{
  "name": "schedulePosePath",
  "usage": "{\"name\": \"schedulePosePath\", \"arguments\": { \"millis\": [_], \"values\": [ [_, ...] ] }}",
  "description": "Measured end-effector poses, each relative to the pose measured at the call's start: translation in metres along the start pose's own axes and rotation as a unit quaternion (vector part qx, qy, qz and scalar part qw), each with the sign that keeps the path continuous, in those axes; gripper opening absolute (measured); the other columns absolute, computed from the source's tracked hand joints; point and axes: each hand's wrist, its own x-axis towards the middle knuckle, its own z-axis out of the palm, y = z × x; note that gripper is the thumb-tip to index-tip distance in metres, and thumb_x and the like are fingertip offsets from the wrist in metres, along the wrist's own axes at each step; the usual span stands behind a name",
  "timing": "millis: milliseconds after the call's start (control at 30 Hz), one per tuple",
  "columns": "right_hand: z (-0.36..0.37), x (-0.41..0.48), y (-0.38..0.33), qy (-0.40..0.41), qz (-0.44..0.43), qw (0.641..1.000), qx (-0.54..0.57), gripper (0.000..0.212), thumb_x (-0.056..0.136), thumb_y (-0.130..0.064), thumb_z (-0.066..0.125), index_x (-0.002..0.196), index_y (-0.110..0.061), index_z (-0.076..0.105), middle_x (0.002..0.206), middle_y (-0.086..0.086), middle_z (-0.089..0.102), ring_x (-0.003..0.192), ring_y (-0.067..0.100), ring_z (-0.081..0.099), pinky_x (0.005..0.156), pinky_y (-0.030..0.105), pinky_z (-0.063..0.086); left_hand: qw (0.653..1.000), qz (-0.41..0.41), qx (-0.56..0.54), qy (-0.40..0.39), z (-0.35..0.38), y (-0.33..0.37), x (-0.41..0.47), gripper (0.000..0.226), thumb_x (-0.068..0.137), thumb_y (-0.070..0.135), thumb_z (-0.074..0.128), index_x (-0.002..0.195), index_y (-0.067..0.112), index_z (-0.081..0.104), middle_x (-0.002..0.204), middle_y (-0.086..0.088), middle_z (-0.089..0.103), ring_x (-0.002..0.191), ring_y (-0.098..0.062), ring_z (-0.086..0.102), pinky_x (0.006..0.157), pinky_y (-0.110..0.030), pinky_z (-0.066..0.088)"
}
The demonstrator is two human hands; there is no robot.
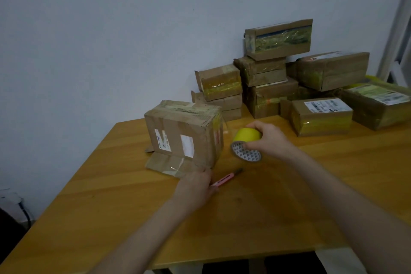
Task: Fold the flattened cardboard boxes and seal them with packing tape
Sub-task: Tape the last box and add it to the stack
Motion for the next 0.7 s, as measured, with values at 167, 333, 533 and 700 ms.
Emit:
{"name": "schedulePosePath", "arguments": {
  "millis": [167, 333, 533, 700],
  "values": [
    [0.0, -0.003, -0.001, 0.001, 0.004, 1.0, 0.016, 0.059, 0.077, -0.018, 0.076, 0.129, -0.021, 0.049, 0.119, 0.005, 0.057, 0.099, 0.017, 0.059, 0.066, 0.019, 0.05, 0.997, -0.019, 0.046, 0.063, -0.002, 0.005, -0.017, 0.031, 0.102, 0.04, 0.033, 0.116, 0.018, 0.049, 0.098, 0.001, 0.063, 0.08, -0.014, 0.064, 0.068, -0.028, 0.055],
    [-0.005, -0.003, 0.005, -0.004, 0.013, 1.0, 0.013, 0.062, 0.076, -0.021, 0.076, 0.131, -0.021, 0.047, 0.123, 0.006, 0.053, 0.104, 0.019, 0.057, 0.079, 0.028, 0.054, 0.987, 0.003, -0.035, 0.159, -0.073, 0.001, -0.003, 0.027, 0.102, 0.031, 0.032, 0.119, 0.015, 0.047, 0.075, 0.009, 0.05, 0.055, -0.004, 0.047, 0.047, -0.016, 0.039],
    [-0.015, -0.005, 0.004, 0.02, 0.015, 0.997, 0.069, 0.052, 0.085, -0.038, 0.067, 0.13, -0.016, 0.053, 0.118, 0.006, 0.059, 0.102, 0.018, 0.059, 0.082, 0.032, 0.054, 0.977, 0.007, 0.021, 0.213, -0.112, 0.018, 0.041, 0.029, 0.1, 0.03, 0.042, 0.121, 0.015, 0.055, 0.094, 0.001, 0.055, 0.075, -0.01, 0.052, 0.064, -0.018, 0.041],
    [-0.019, 0.002, 0.002, 0.042, 0.026, 0.998, 0.037, 0.041, 0.088, -0.031, 0.065, 0.126, -0.017, 0.059, 0.12, 0.006, 0.061, 0.103, 0.018, 0.059, 0.085, 0.034, 0.053, 0.984, -0.002, 0.027, 0.176, -0.106, 0.024, 0.047, 0.032, 0.099, 0.033, 0.043, 0.125, 0.017, 0.054, 0.093, -0.002, 0.065, 0.072, -0.012, 0.061, 0.066, -0.024, 0.053]
  ]
}}
